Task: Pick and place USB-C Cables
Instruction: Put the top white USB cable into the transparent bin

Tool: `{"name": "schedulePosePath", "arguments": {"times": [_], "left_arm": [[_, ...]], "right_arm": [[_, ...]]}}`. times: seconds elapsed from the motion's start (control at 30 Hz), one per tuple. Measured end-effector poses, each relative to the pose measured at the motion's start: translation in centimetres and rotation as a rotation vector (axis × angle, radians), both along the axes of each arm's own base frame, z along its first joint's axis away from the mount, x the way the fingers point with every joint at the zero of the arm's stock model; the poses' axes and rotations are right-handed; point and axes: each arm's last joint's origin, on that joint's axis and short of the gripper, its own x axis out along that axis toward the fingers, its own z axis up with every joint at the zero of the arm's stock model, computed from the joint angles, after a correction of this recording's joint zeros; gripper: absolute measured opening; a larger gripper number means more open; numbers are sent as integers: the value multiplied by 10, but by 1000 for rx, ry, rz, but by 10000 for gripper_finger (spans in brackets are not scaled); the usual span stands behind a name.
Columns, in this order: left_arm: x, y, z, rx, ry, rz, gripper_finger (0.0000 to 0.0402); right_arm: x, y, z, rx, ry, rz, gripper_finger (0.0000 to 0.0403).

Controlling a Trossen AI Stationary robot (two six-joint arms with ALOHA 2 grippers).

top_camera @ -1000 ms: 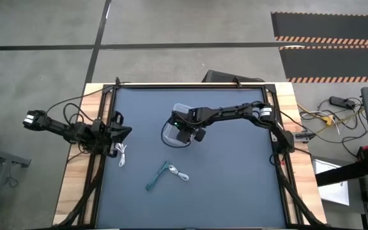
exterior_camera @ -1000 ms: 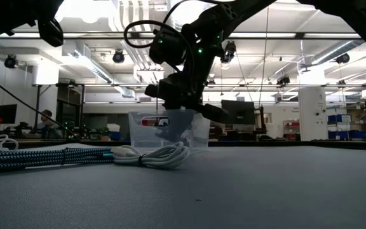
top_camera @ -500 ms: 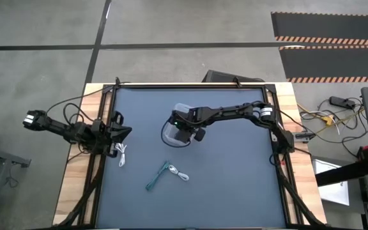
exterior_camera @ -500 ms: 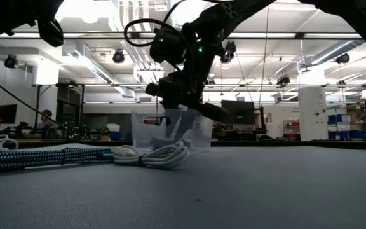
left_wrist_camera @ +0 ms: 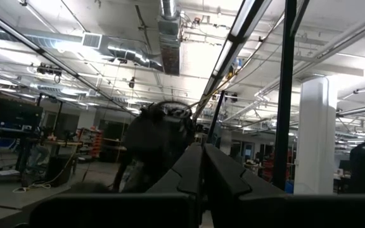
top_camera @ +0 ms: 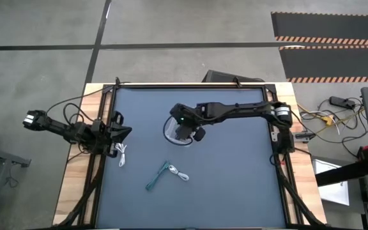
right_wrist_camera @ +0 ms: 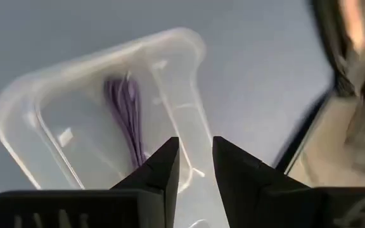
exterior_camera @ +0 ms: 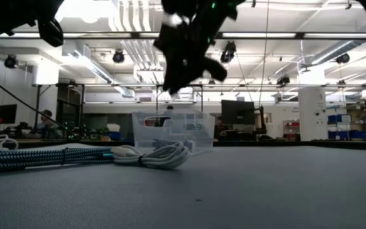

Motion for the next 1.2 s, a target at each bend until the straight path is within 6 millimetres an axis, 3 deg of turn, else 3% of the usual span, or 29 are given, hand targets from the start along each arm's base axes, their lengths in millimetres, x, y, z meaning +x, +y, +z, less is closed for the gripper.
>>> {"name": "schedulePosePath", "arguments": {"times": [0.2, 0.33, 0.5, 0.7, 1.0, 1.2], "left_arm": [[0, 0, 0, 0, 1, 0, 0], [0, 0, -1, 2, 8, -1, 0], [1, 0, -1, -70, 8, -20, 0], [7, 1, -9, -213, 81, 26, 0], [18, 1, -23, -421, 167, 81, 0], [27, 0, -35, -533, 225, 99, 0]], "right_arm": [[-18, 18, 41, 374, -168, -431, 64], [-35, 39, 51, 489, -165, -491, 50], [-55, 76, 36, 549, -190, -420, 35], [-79, 100, 11, 572, -294, -380, 23], [-117, 102, -28, 582, -429, -342, 12], [-147, 94, -37, 580, -561, -272, 12]]}}
